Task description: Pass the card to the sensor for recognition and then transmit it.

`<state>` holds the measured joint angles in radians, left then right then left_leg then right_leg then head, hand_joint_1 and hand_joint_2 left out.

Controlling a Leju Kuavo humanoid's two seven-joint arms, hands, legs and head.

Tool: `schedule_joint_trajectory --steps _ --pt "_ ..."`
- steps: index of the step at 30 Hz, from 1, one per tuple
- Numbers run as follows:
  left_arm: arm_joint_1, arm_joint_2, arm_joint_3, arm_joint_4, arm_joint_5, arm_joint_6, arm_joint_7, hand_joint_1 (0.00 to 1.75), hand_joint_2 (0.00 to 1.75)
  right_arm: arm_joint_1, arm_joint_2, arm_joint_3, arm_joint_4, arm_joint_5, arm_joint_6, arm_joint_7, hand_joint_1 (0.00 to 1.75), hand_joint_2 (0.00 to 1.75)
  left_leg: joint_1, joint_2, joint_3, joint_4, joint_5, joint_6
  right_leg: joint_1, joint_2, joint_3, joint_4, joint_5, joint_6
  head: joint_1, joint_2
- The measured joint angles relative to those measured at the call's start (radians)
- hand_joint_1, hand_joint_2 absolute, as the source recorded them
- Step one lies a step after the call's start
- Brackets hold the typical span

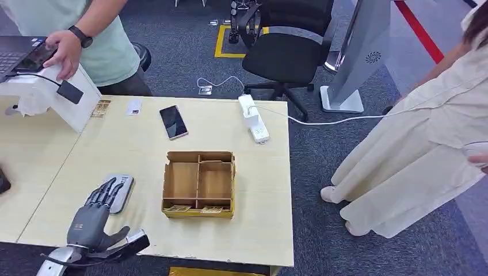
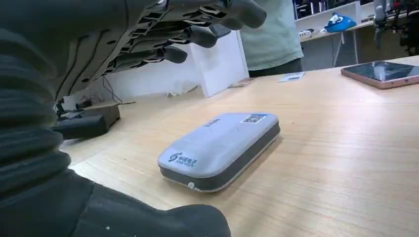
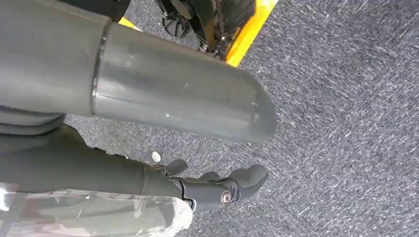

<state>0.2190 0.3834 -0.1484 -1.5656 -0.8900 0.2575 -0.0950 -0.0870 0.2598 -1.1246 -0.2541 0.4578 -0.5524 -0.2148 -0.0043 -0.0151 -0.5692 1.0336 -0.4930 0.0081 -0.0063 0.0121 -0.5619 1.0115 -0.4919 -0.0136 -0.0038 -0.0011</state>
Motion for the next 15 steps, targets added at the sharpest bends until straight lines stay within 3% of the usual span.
schedule_joint_trajectory --steps 15 --pt "0.014 0.003 0.001 -0.052 0.002 -0.020 0.013 0.00 1.75 0.000 0.000 -0.005 0.000 -0.006 -0.002 -0.003 0.00 0.00 0.000 0.000 0.000 0.000 0.000 0.000 0.000 0.000 0.000 0.000 0.000 0.000 0.000 0.000"
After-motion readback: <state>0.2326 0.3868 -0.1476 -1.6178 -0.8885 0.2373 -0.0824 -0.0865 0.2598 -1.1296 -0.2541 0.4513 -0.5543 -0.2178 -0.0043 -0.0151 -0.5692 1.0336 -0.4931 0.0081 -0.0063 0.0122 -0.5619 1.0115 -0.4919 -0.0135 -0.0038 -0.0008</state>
